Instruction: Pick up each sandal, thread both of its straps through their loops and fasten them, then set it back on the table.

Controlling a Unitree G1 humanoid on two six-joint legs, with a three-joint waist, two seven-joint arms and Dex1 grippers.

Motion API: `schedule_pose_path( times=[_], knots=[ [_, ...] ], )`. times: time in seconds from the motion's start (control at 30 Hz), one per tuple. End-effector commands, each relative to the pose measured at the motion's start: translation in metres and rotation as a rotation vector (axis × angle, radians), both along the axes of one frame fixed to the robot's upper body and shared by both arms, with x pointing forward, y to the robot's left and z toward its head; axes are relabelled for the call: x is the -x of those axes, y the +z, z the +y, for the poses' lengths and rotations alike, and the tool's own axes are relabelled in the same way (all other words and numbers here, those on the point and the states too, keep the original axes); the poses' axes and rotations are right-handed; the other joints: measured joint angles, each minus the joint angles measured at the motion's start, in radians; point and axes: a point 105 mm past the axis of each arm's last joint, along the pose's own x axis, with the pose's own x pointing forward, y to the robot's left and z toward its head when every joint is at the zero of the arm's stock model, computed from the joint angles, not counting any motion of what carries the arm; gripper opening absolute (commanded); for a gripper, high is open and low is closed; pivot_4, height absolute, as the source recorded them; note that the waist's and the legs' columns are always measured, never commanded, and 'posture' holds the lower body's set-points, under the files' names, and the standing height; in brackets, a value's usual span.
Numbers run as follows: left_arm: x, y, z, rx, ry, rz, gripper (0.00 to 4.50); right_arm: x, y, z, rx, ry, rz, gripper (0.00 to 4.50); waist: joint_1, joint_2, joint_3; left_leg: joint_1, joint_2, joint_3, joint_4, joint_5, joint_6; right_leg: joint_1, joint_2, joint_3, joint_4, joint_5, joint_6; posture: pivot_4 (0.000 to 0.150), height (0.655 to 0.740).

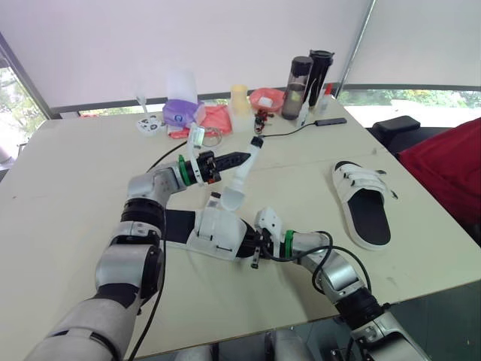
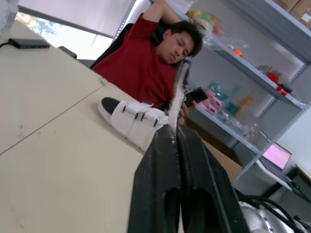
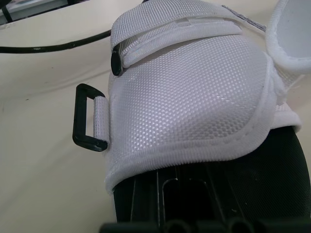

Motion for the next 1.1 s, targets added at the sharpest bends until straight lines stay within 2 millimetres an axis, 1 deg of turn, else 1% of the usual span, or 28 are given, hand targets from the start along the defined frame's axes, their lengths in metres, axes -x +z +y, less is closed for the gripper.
schedule_pose_path(
  times=[0.03, 0.1, 0.17, 0.23, 0.3, 0.37, 0.43, 0.53, 0.6, 0.67, 0.7, 0.77, 0.8, 0.83, 0.87, 1.1],
  knots=[
    [0.015, 0.028, 0.002, 0.012, -0.068, -0.132, 0.04, 0.003, -0.059, -0.027, 0.173, -0.116, 0.169, 0.0, 0.0, 0.0, 0.0, 0.0, 0.0, 0.0, 0.0, 0.0, 0.0, 0.0, 0.0, 0.0, 0.0, 0.0, 0.0, 0.15, 0.74],
    [0.029, 0.033, 0.004, -0.019, -0.112, -0.194, 0.04, 0.003, -0.059, -0.028, 0.174, -0.118, 0.168, 0.0, -0.001, 0.001, 0.0, 0.0, 0.0, 0.0, 0.0, 0.0, 0.0, 0.0, 0.0, 0.001, 0.0, 0.0, 0.0, 0.15, 0.74],
    [0.047, 0.03, 0.006, -0.082, -0.169, -0.265, 0.04, 0.004, -0.059, -0.029, 0.175, -0.121, 0.167, 0.0, -0.001, 0.002, 0.0, 0.0, 0.001, 0.0, -0.001, 0.0, 0.0, 0.0, 0.0, 0.001, 0.0, 0.0, 0.0, 0.15, 0.74],
    [0.064, 0.023, 0.01, -0.154, -0.216, -0.308, 0.04, 0.005, -0.06, -0.031, 0.176, -0.123, 0.168, 0.0, 0.001, 0.003, 0.0, 0.001, 0.001, 0.001, -0.002, 0.0, 0.0, 0.0, 0.0, 0.002, 0.0, 0.0, 0.0, 0.15, 0.74],
    [0.088, 0.01, 0.019, -0.233, -0.292, -0.315, 0.04, 0.006, -0.061, -0.032, 0.179, -0.122, 0.169, 0.0, -0.001, 0.004, 0.0, 0.001, 0.001, 0.001, -0.002, 0.0, 0.0, 0.0, 0.0, 0.003, 0.0, 0.0, -0.001, 0.15, 0.74],
    [0.106, -0.001, 0.028, -0.263, -0.335, -0.269, 0.04, 0.006, -0.062, -0.033, 0.183, -0.12, 0.169, 0.0, 0.0, 0.004, 0.0, 0.001, 0.001, 0.001, -0.002, 0.0, 0.0, -0.001, -0.002, 0.005, 0.0, 0.0, -0.001, 0.15, 0.74],
    [0.12, -0.012, 0.033, -0.278, -0.352, -0.22, 0.04, 0.005, -0.062, -0.032, 0.184, -0.116, 0.168, 0.0, 0.001, 0.004, 0.0, 0.001, 0.001, 0.001, -0.003, 0.0, 0.0, -0.001, -0.003, 0.005, -0.001, -0.001, -0.002, 0.15, 0.74],
    [0.133, -0.031, 0.039, -0.311, -0.348, -0.159, 0.04, 0.004, -0.061, -0.031, 0.186, -0.107, 0.165, 0.0, 0.0, 0.005, 0.001, -0.001, 0.002, 0.001, -0.002, -0.001, -0.001, -0.004, -0.004, 0.005, -0.005, -0.001, -0.002, 0.15, 0.74],
    [0.137, -0.039, 0.041, -0.319, -0.34, -0.13, 0.04, 0.003, -0.061, -0.03, 0.187, -0.104, 0.164, 0.0, -0.001, 0.009, 0.001, -0.003, 0.004, 0.001, -0.002, -0.001, -0.001, -0.005, -0.003, 0.004, -0.01, -0.001, -0.002, 0.15, 0.74],
    [0.138, -0.046, 0.045, -0.316, -0.328, -0.101, 0.56, 0.003, -0.061, -0.03, 0.19, -0.096, 0.164, 0.0, -0.002, 0.012, -0.001, -0.01, 0.009, 0.001, -0.003, -0.001, -0.001, -0.005, 0.0, 0.002, -0.019, 0.0, -0.004, 0.15, 0.74],
    [0.139, -0.049, 0.046, -0.313, -0.32, -0.087, 0.84, 0.003, -0.061, -0.03, 0.193, -0.091, 0.164, 0.0, -0.002, 0.011, -0.001, -0.013, 0.009, 0.001, -0.002, -0.001, -0.001, -0.008, 0.0, 0.002, -0.019, 0.0, -0.004, 0.15, 0.74],
    [0.136, -0.048, 0.047, -0.307, -0.256, -0.111, 1.74, 0.003, -0.062, -0.03, 0.198, -0.082, 0.166, 0.0, -0.001, 0.011, -0.001, -0.013, 0.009, 0.003, -0.002, -0.001, -0.001, -0.01, -0.001, 0.002, -0.018, 0.001, -0.006, 0.15, 0.74],
    [0.134, -0.046, 0.047, -0.303, -0.226, -0.123, 2.26, 0.003, -0.062, -0.03, 0.2, -0.079, 0.167, 0.0, 0.0, 0.011, -0.001, -0.013, 0.009, 0.003, -0.002, -0.001, -0.001, -0.011, -0.001, 0.002, -0.018, 0.003, -0.007, 0.15, 0.74],
    [0.134, -0.044, 0.047, -0.299, -0.211, -0.125, 2.76, 0.003, -0.063, -0.03, 0.201, -0.077, 0.168, 0.0, 0.001, 0.011, -0.001, -0.013, 0.009, 0.003, -0.002, -0.001, -0.001, -0.012, 0.0, 0.002, -0.017, 0.003, -0.008, 0.15, 0.74],
    [0.136, -0.043, 0.048, -0.302, -0.206, -0.131, 3.16, 0.002, -0.063, -0.03, 0.201, -0.076, 0.167, 0.0, 0.001, 0.011, -0.001, -0.013, 0.009, 0.003, -0.002, -0.001, -0.001, -0.013, 0.0, 0.002, -0.016, 0.004, -0.008, 0.15, 0.74],
    [0.149, -0.046, 0.06, -0.32, -0.161, -0.083, 3.16, 0.001, -0.063, -0.029, 0.2, -0.072, 0.169, 0.0, 0.0, 0.012, -0.001, -0.011, 0.01, 0.003, -0.003, -0.001, -0.001, -0.014, 0.001, 0.002, -0.014, 0.004, -0.01, 0.15, 0.74]
  ],
)
